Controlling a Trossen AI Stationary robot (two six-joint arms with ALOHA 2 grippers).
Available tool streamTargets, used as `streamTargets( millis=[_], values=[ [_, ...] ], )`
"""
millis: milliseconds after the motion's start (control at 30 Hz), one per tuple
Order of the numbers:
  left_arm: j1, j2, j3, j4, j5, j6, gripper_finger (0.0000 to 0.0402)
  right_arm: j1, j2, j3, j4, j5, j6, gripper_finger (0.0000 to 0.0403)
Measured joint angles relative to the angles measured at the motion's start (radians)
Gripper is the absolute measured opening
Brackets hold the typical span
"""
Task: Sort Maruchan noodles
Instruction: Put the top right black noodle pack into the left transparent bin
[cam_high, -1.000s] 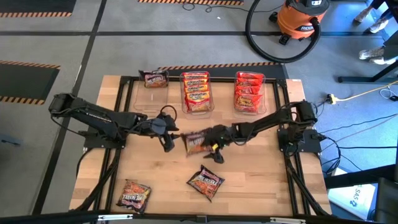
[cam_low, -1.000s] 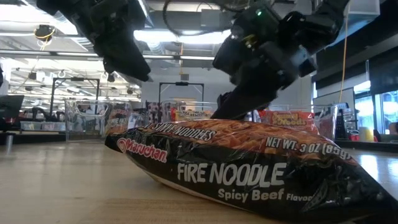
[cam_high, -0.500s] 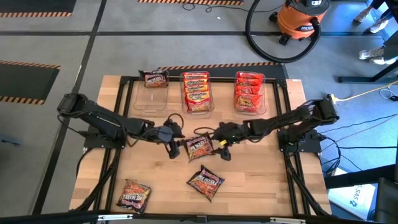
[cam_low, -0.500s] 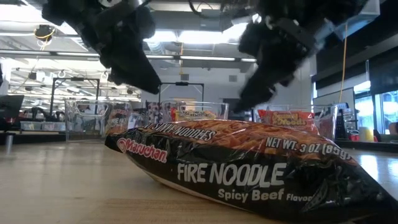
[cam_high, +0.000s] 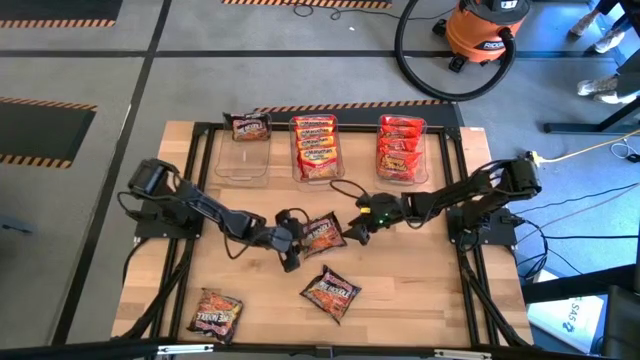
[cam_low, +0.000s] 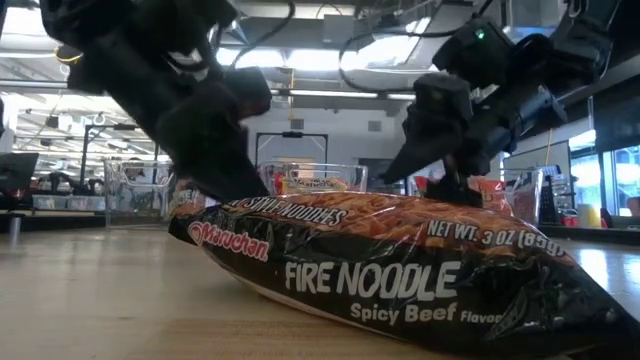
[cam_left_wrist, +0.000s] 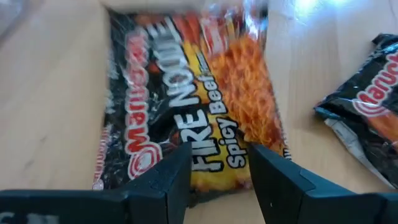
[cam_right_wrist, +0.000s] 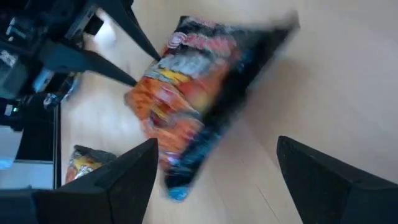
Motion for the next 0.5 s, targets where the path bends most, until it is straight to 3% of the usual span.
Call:
streamTargets(
  millis=[167, 500],
  values=[
    [-0.001, 0.061, 0.001, 0.042, -0.030, -0.018, 0.0152, 0.000, 0.061, 0.001, -0.009, -0.025, 0.053, 0.0308],
    [-0.006, 0.072, 0.001, 0.055, -0.049, 0.003, 0.0152, 0.000, 0.107, 0.021, 0.154, -0.066, 0.102, 0.0308]
  ],
)
